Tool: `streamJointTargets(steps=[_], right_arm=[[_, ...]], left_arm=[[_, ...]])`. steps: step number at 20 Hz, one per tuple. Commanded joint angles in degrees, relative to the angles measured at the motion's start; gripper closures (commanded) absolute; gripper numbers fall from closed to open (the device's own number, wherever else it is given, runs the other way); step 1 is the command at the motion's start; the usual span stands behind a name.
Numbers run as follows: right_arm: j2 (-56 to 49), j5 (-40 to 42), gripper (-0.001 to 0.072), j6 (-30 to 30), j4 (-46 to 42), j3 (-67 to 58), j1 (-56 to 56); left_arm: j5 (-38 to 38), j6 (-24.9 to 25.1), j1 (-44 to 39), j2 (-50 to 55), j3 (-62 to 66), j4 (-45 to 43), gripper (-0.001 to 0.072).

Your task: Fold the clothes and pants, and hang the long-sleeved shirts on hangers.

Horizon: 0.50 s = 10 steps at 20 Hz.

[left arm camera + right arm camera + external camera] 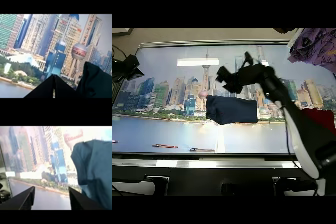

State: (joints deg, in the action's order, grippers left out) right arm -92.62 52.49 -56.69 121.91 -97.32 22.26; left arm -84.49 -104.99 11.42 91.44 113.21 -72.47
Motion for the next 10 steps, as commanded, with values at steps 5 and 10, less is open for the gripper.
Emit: streamJointTargets(steps=[5, 10], right_arm=[[8.5, 25.0, 0.0173, -24.2, 0.6, 0.7, -28.2], [6.2, 24.9, 0.0176, -39.6, 12.7, 16.9, -40.7]], left_arm=[[0.0, 0.0, -0.5, 0.0, -0.1, 0.0, 0.0690], [0.0, 0.0, -0.5, -0.1, -0.1, 0.0, 0.0689]])
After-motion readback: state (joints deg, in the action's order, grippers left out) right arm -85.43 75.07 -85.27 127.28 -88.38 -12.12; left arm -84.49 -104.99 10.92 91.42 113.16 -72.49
